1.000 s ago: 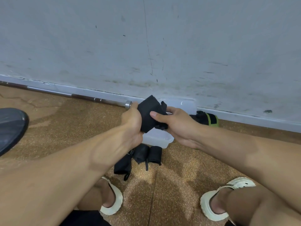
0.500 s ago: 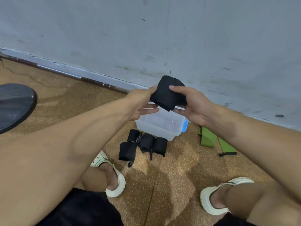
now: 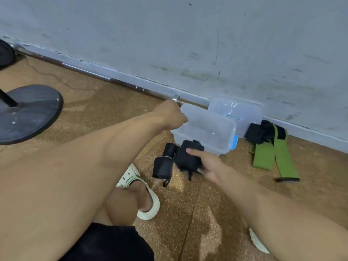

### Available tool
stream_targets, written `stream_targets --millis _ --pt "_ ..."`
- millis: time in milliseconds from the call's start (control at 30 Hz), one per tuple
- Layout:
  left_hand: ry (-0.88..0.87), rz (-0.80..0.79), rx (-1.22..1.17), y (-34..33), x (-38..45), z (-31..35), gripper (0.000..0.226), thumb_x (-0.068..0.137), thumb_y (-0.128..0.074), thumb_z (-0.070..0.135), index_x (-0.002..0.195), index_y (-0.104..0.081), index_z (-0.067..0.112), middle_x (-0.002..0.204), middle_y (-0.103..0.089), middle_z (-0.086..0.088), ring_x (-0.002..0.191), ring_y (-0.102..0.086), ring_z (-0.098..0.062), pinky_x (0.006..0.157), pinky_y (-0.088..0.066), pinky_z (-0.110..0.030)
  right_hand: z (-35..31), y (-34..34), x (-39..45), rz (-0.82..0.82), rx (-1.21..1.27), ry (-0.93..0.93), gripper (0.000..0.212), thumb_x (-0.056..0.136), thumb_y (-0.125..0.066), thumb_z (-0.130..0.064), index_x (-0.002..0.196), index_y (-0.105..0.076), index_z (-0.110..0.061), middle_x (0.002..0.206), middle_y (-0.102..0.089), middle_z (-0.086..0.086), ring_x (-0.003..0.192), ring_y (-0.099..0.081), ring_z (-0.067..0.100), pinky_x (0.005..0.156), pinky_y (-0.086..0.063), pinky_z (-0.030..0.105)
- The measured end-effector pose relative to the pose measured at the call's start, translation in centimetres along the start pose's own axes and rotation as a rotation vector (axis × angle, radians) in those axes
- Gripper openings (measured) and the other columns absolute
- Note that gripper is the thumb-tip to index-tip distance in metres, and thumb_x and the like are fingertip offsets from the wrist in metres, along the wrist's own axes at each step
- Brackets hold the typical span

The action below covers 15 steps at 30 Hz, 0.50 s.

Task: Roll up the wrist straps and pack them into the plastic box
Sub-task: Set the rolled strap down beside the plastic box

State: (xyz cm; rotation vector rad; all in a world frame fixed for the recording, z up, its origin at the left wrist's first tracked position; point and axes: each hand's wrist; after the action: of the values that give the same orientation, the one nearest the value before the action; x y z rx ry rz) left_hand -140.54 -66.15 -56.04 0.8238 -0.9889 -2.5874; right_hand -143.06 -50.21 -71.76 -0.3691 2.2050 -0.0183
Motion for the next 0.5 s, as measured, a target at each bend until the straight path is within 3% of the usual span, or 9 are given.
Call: stream_targets --millis 100,233,400,500 --pt "-0.010 -0.054 0.092 -0.3 0.5 -0.1 0.028 0.093 -0.068 0.026 0.114 -0.066 0.007 0.103 -0.065 -0.005 0.097 -0.063 -0.025 0.078 -0.050 -0.032 6.5 1.1 3.0 0.064 -0.013 -0.125 0.056 0.071 -0.093 -0.015 0.119 -0.063 -0.014 0.120 -0.070 0.008 0.106 -0.067 0.027 0.093 -0.057 0.046" --pt "-0.042 -0.062 0.227 -1.0 1.2 -0.4 0.032 0.092 -0.068 0.029 0.113 -0.068 0.005 0.110 -0.069 -0.010 0.103 -0.066 -0.029 0.077 -0.050 -0.033 11.4 1.5 6.2 0.161 0.027 -0.230 0.084 0.067 -0.096 -0.020 0.140 -0.055 -0.009 0.134 -0.064 0.011 0.115 -0.063 0.034 0.102 -0.053 0.051" --pt "0.007 -0.155 0.375 -2.2 2.0 -1.6 0.041 0.093 -0.068 0.039 0.120 -0.065 0.009 0.119 -0.065 -0.009 0.107 -0.063 -0.028 0.083 -0.050 -0.035 13.5 0.6 8.6 0.212 0.021 -0.226 0.089 0.064 -0.099 -0.023 0.141 -0.055 -0.011 0.136 -0.062 0.010 0.121 -0.060 0.036 0.106 -0.051 0.053" --pt "0.035 -0.185 0.413 -2.3 2.3 -2.1 0.041 0.095 -0.065 0.039 0.124 -0.063 0.010 0.120 -0.064 -0.009 0.107 -0.062 -0.028 0.078 -0.048 -0.031 15.0 0.2 10.2 0.229 0.028 -0.207 0.086 0.061 -0.100 -0.024 0.136 -0.060 -0.013 0.129 -0.067 0.009 0.113 -0.065 0.034 0.101 -0.055 0.052"
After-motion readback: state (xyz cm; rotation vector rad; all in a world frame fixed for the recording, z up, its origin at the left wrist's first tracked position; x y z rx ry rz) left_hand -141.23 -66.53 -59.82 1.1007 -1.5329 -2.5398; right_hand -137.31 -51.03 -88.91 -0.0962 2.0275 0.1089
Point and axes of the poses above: each hand's wrist, its own x-axis towards the middle knuckle, its own y-axis out of the back of the hand, z = x × y
